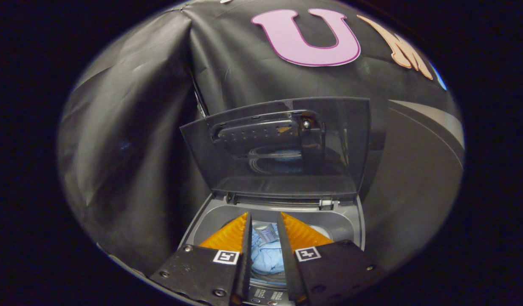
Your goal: Put the clothes into the washing machine and then close the washing machine lid.
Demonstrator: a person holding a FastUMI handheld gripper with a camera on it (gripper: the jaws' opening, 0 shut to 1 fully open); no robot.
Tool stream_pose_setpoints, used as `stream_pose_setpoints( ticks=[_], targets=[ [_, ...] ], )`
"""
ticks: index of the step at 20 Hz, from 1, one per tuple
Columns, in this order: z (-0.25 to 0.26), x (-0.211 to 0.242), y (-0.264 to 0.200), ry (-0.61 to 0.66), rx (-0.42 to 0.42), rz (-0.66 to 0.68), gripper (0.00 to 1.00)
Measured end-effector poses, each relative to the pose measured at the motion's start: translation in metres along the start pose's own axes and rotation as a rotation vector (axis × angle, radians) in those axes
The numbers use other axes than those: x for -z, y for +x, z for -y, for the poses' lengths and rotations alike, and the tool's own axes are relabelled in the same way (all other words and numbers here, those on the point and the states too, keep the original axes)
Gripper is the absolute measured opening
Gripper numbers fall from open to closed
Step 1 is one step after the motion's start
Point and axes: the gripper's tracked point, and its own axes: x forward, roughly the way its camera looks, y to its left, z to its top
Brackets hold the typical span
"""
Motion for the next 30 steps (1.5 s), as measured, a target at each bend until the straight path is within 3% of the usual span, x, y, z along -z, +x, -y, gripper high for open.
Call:
stream_pose_setpoints(
  ticks=[3,8,14,22,27,29,30],
  targets=[
    [-0.001,0.004,0.002,-0.006,-0.003,-0.022,0.38],
    [-0.005,-0.010,0.010,-0.011,-0.003,0.003,0.66],
    [-0.001,-0.066,0.007,-0.081,0.067,0.135,1.00],
    [0.014,-0.195,0.016,-0.132,0.152,0.389,0.97],
    [0.054,-0.207,0.070,-0.146,0.237,0.368,0.97],
    [0.061,-0.192,0.085,-0.052,0.207,0.294,0.97],
    [0.059,-0.199,0.083,-0.062,0.190,0.341,0.97]
  ],
)
